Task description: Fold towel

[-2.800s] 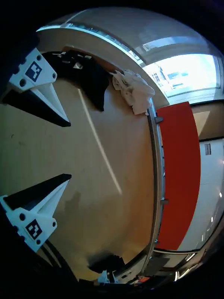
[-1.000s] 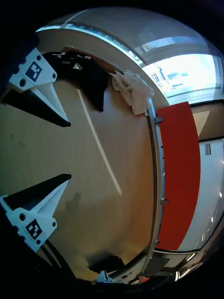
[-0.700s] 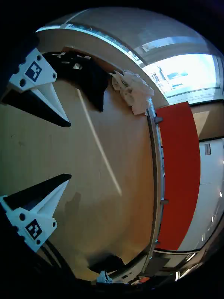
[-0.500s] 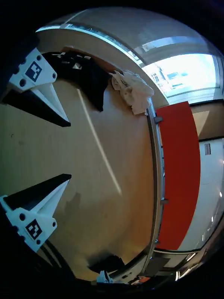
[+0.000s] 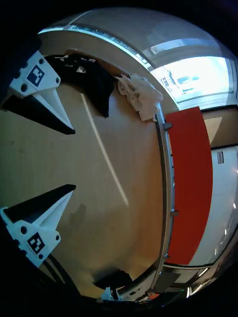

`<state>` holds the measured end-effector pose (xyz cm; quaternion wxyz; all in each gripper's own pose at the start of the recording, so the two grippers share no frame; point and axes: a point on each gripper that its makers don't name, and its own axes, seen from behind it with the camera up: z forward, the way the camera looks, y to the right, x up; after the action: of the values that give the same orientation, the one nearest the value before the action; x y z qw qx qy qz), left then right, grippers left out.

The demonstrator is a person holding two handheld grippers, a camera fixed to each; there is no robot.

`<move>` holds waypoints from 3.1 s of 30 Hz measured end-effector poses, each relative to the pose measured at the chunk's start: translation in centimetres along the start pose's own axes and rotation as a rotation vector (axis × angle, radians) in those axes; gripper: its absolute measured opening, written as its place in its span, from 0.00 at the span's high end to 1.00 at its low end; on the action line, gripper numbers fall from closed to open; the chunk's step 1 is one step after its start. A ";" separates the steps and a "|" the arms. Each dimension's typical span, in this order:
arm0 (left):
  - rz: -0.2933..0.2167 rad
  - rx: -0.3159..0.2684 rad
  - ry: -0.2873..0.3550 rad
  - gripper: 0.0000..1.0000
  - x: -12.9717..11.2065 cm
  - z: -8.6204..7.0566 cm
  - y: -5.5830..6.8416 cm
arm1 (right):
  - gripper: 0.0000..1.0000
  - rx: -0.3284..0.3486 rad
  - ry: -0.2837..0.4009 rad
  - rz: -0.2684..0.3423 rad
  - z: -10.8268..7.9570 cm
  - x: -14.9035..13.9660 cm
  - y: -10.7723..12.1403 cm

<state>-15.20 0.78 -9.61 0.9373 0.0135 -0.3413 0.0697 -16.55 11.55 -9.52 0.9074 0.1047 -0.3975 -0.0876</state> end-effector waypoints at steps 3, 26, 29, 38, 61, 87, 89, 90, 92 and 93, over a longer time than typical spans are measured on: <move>0.001 -0.001 0.001 0.07 0.1 0.0 0.1 | 0.24 0.000 0.001 -0.003 -0.1 0.0 0.1; -0.017 0.004 0.063 0.07 2.4 0.3 -0.6 | 0.00 -0.058 0.163 0.033 -2.5 5.4 0.3; -0.022 0.009 0.084 0.07 3.1 0.3 -0.9 | 0.00 -0.071 0.221 0.046 -3.0 7.1 0.4; -0.052 0.008 0.163 0.07 5.5 0.0 -1.3 | 0.00 -0.132 0.391 0.085 -5.0 11.7 1.1; -0.132 0.008 0.472 0.07 13.5 -2.1 -2.4 | 0.00 -0.193 0.666 0.180 -9.5 18.9 2.4; -0.100 -0.008 0.582 0.07 16.7 -3.5 -2.7 | 0.00 -0.178 0.778 0.161 -10.2 25.0 -4.3; -0.103 -0.012 0.586 0.07 16.8 -3.4 -2.7 | 0.00 -0.166 0.781 0.162 -10.2 25.4 -5.1; -0.104 -0.014 0.588 0.07 16.8 -3.4 -2.7 | 0.00 -0.161 0.783 0.163 -10.1 25.5 -5.5; -0.103 -0.018 0.588 0.07 16.9 -3.2 -2.7 | 0.00 -0.154 0.785 0.164 -10.2 25.9 -6.1; -0.103 -0.019 0.588 0.07 16.9 -3.2 -2.7 | 0.00 -0.152 0.786 0.165 -10.2 26.1 -6.4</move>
<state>0.03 0.41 -1.10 0.9983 0.0012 -0.0546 0.0198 7.92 0.33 0.40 0.9993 0.0307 -0.0200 0.0034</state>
